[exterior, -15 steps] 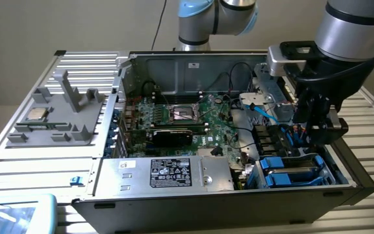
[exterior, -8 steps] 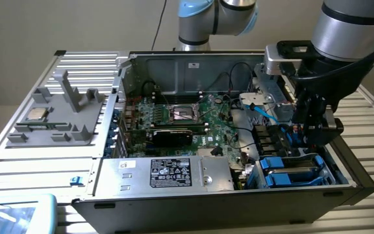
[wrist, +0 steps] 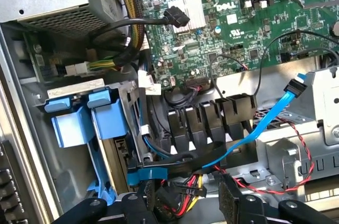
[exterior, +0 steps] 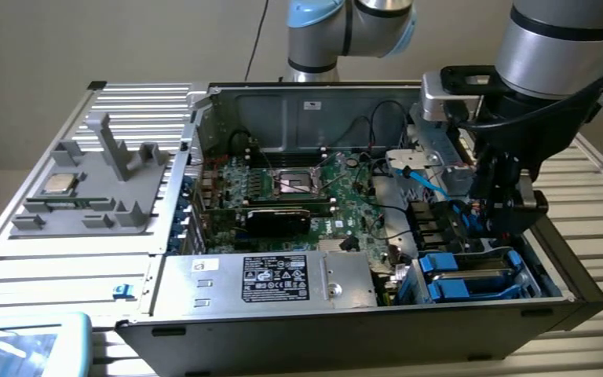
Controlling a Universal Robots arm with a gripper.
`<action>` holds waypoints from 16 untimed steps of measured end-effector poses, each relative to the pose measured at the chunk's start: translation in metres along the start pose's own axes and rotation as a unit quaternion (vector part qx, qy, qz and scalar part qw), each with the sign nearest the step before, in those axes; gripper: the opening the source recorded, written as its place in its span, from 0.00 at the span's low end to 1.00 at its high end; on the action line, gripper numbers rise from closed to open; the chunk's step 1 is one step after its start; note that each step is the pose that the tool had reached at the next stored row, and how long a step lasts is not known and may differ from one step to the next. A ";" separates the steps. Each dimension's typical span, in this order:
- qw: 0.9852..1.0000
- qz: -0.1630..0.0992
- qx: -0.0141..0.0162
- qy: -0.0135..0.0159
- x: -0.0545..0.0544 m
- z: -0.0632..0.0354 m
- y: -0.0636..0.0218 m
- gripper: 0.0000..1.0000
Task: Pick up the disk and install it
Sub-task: 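Insert the first disk wire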
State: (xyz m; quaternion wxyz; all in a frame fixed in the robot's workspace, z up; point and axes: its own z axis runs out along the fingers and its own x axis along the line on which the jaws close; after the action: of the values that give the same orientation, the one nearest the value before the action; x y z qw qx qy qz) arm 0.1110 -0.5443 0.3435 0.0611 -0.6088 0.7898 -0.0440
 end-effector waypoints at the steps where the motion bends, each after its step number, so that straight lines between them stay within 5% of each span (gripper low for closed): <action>1: 1.000 0.005 0.000 0.001 0.000 -0.0001 0.0003 0.60; 14: 0.998 0.063 0.003 0.009 0.001 -0.0008 0.0048 0.60; 16: 0.998 0.067 0.003 0.010 0.001 -0.0009 0.0048 0.51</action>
State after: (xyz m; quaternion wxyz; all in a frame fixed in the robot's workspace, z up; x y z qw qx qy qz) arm 0.1060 -0.5442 0.3437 0.0579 -0.5534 0.8295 -0.0482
